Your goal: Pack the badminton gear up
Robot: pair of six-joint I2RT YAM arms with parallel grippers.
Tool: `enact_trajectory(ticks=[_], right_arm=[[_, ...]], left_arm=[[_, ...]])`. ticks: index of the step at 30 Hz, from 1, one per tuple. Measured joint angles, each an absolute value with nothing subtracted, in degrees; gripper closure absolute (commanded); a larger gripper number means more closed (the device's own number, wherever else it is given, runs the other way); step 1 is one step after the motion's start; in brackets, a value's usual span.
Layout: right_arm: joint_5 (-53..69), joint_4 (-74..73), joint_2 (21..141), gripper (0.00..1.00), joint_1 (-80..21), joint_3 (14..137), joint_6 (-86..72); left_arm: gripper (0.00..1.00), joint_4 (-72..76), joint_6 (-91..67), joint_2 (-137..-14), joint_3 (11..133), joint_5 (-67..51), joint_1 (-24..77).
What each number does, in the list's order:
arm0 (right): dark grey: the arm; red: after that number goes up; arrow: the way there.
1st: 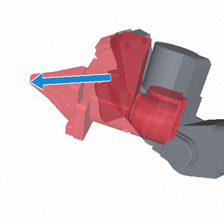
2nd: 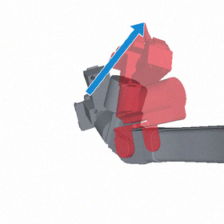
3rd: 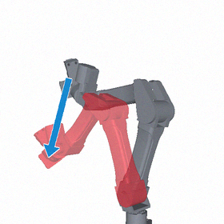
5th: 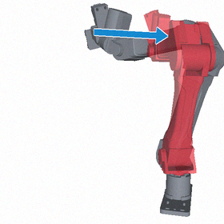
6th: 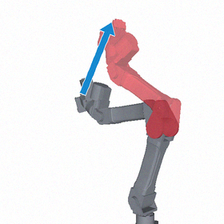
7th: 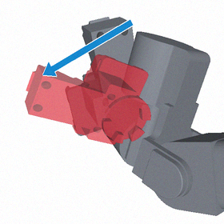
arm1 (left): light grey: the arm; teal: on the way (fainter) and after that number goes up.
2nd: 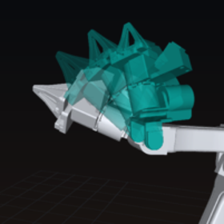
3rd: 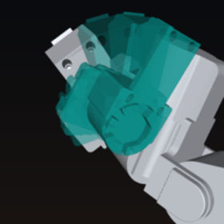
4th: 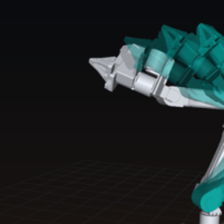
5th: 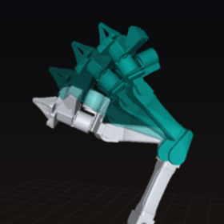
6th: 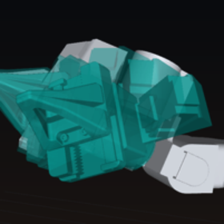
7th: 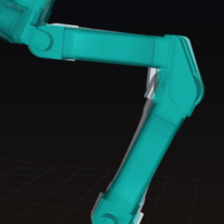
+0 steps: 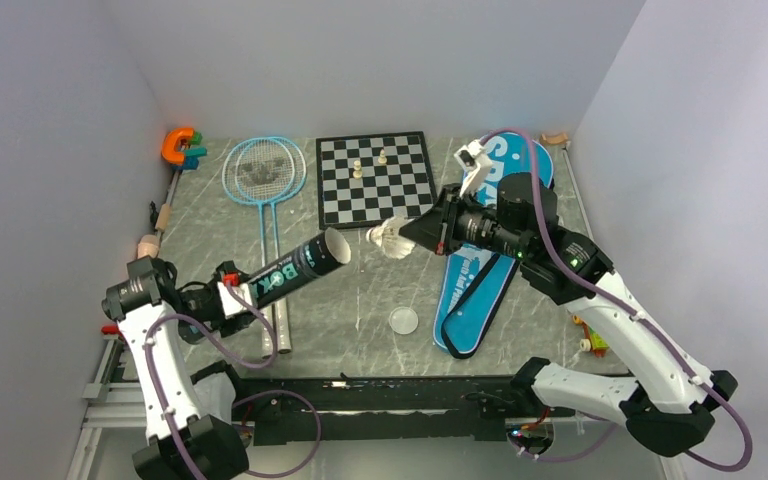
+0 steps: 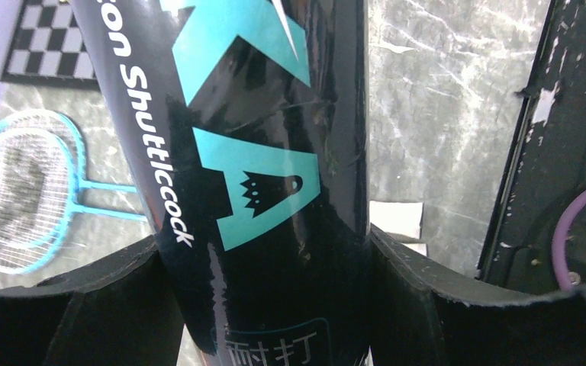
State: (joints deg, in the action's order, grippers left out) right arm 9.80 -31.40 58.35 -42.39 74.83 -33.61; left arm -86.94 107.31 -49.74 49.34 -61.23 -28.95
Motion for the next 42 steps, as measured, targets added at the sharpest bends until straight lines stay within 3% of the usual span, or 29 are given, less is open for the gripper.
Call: enact_trajectory(ticks=[9, 24, 25, 28, 30, 35, 42], right_arm=[[31.66, -29.67, 61.32, 1.0, -42.28, 75.83, -35.66], [37.74, -16.01, 66.13, 1.0, -42.17, 67.96, -42.37], [37.71, -15.62, 66.35, 0.93, -42.17, 67.59, -42.61], [37.58, -14.24, 66.96, 0.56, -42.17, 67.24, -43.11], [37.47, -13.17, 67.33, 0.42, -42.17, 67.11, -43.57], [34.85, -13.23, 67.57, 0.31, -42.17, 66.87, -42.85], [30.09, -18.35, 66.85, 0.28, -42.17, 66.89, -39.18]], left_arm=[[0.73, -89.01, 114.04, -46.68, 48.75, -60.6, -28.23], [0.74, -89.06, 114.58, -45.47, 48.75, -60.8, -27.49], [0.74, -89.06, 114.58, -45.47, 48.75, -60.77, -27.44], [0.75, -89.06, 114.56, -45.47, 48.75, -60.8, -27.42], [0.75, -89.06, 114.54, -45.47, 48.75, -60.8, -27.38], [0.75, -89.06, 114.37, -45.47, 48.75, -60.82, -27.38], [0.76, -89.06, 114.32, -45.5, 48.75, -60.86, -27.38]])
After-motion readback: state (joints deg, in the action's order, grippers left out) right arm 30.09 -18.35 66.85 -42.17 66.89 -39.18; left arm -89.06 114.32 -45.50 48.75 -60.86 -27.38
